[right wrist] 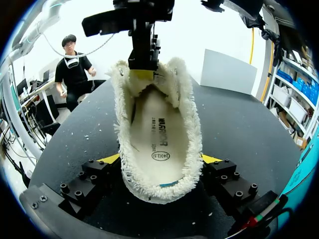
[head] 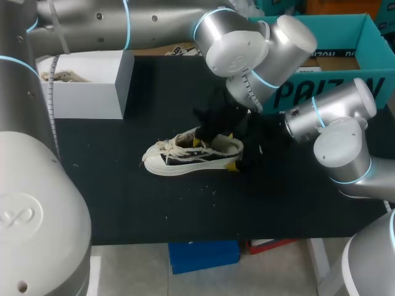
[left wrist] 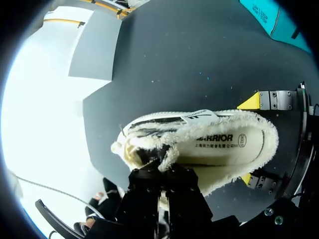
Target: Take the shoe out of the shoebox, open the shoe tongue, remove and reinsert the insole, then place the shoe into the shoebox
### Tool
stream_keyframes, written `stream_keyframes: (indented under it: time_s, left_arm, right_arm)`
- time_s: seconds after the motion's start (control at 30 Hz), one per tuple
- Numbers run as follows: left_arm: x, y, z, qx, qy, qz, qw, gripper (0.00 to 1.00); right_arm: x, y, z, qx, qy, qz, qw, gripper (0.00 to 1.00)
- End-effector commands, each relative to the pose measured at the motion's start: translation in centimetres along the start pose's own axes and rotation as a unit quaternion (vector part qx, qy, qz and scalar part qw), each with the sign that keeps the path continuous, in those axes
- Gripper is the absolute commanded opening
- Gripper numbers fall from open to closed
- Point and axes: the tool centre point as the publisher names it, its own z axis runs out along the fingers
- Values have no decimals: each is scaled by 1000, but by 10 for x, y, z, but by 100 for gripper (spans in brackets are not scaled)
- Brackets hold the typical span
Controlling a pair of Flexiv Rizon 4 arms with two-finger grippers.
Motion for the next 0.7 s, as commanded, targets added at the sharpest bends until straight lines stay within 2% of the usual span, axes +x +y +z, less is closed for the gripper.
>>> stream_keyframes:
  time_s: [0.03,0.33,0.7]
  left_arm:
    - [-18,9,-10,16,16,-5,1000,0]
    - [-37,14,-17,32,28,-21,999,0]
    - [-64,19,-11,47,22,-51,997,0]
  right_arm:
    - [0,1,2,1,-1,1,1000,0]
    - [0,1,2,1,-1,1,1000,0]
    - [0,1,2,1,-1,1,1000,0]
